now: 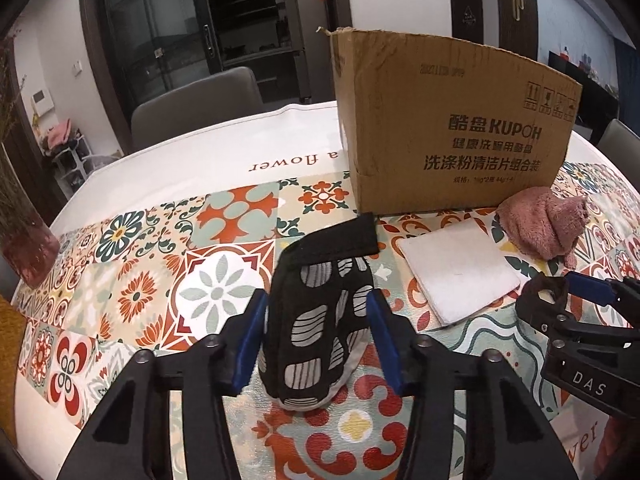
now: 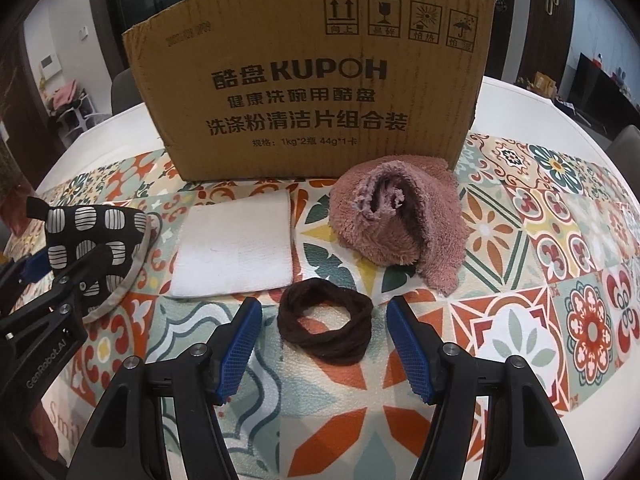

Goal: Organize soft objects
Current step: 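Grasp the dark brown hair tie with the right tool while the left tool grasps the black-and-white mitt, then lift the hair tie and mitt and carry both over the box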

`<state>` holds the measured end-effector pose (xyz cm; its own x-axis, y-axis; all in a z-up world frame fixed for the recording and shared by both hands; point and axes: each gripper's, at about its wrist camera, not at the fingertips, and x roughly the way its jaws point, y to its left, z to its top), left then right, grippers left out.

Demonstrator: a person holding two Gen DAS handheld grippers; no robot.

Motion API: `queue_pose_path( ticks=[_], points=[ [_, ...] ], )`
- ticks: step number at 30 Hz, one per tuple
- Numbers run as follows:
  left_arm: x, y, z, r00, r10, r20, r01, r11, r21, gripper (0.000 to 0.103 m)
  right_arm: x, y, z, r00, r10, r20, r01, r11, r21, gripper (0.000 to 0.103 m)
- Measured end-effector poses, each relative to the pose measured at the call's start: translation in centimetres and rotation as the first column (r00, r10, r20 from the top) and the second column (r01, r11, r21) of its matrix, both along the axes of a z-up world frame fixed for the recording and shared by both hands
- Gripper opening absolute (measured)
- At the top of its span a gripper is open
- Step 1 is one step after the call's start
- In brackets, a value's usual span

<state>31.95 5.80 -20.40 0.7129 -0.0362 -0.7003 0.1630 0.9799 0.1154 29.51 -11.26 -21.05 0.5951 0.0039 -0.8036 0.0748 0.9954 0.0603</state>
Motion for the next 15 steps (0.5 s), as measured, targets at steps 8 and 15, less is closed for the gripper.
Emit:
queue_pose_path(
  ticks=[8,15],
  points=[
    [-0.4,-0.4,0.2,1.000,0.017,-0.011,-0.017,1.000,-0.012,0.029,0.3,-0.3,-0.1,1.000,0.004,-0.014,-0.004,1.000,-0.015,0.041],
    [-1.3,-0.7,0.7,0.999,0.036,-0.024,-0.037,0.998,-0.045,0.023,0.1,-0.9,0.2,0.999,0.031,-0.020,-0.031,0.999,0.016,0.024]
  ],
)
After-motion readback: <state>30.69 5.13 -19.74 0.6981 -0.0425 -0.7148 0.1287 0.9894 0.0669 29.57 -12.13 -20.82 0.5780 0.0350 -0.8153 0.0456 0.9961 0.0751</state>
